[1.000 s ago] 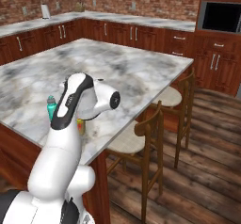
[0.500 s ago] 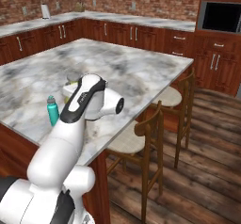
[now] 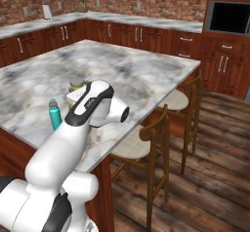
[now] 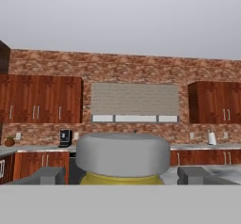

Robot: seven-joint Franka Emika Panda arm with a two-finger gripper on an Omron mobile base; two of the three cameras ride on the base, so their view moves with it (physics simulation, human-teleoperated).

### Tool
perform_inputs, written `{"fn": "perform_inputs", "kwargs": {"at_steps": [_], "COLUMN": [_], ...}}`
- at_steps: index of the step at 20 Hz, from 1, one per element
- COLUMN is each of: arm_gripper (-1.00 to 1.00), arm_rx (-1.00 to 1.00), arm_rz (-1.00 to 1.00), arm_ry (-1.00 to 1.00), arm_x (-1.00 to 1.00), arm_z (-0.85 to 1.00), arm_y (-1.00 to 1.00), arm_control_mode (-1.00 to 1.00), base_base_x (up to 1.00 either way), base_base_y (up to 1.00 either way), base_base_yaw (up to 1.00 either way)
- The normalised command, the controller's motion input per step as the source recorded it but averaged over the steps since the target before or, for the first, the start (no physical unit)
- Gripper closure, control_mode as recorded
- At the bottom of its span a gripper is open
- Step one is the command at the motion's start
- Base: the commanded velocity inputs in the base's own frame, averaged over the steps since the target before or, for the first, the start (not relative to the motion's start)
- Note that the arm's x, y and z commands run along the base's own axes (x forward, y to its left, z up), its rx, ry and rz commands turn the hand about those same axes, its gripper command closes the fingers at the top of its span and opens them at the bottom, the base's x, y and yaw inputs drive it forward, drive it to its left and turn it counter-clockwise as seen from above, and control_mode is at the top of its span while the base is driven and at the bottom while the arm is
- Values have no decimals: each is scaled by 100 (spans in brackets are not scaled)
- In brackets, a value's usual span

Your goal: Move the drinks to the dining counter.

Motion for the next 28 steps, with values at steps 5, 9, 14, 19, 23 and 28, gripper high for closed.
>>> {"fn": "perform_inputs", "kwargs": {"at_steps": [5,9,14,19,23,28], "arm_gripper": [100,100,100,100,100,100], "arm_rx": [0,0,0,0,0,0], "arm_rz": [0,0,0,1,1,0], "arm_ry": [0,0,-7,-7,-3,0], "arm_x": [0,0,0,0,0,1], "arm_z": [0,-3,-14,-10,-9,-10], "arm_y": [0,0,0,0,0,0], "arm_control_mode": [-100,-100,-100,-100,-100,-100], "base_base_x": [0,0,0,0,0,0], "base_base_y": [0,0,0,0,0,0], "base_base_yaw": [0,0,0,0,0,0]}}
